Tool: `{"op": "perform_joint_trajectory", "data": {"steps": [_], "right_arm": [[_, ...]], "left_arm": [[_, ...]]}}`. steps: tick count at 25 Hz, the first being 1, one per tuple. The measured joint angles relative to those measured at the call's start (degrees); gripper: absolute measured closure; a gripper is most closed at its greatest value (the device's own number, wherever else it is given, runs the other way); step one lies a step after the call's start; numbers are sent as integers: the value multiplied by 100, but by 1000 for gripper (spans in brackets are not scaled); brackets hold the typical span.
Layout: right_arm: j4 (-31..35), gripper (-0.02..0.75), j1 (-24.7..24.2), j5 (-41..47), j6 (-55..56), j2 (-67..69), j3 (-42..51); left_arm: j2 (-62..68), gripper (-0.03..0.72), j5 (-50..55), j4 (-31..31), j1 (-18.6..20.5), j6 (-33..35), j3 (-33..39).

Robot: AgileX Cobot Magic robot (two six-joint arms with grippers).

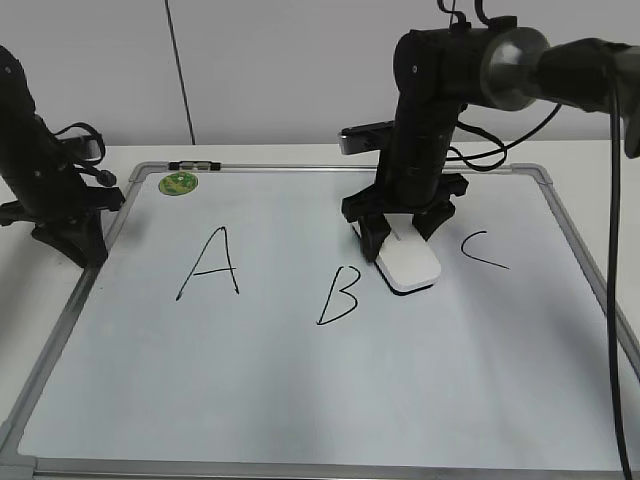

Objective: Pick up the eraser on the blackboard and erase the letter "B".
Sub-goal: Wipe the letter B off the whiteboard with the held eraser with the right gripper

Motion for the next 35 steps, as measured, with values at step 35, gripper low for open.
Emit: {"op": "perform_joint_trajectory", "data": {"steps": [35], "right_arm": [[-290,209,571,299,58,492,-675]], "left_arm": [[0,638,0,64,0,0,-2]]}}
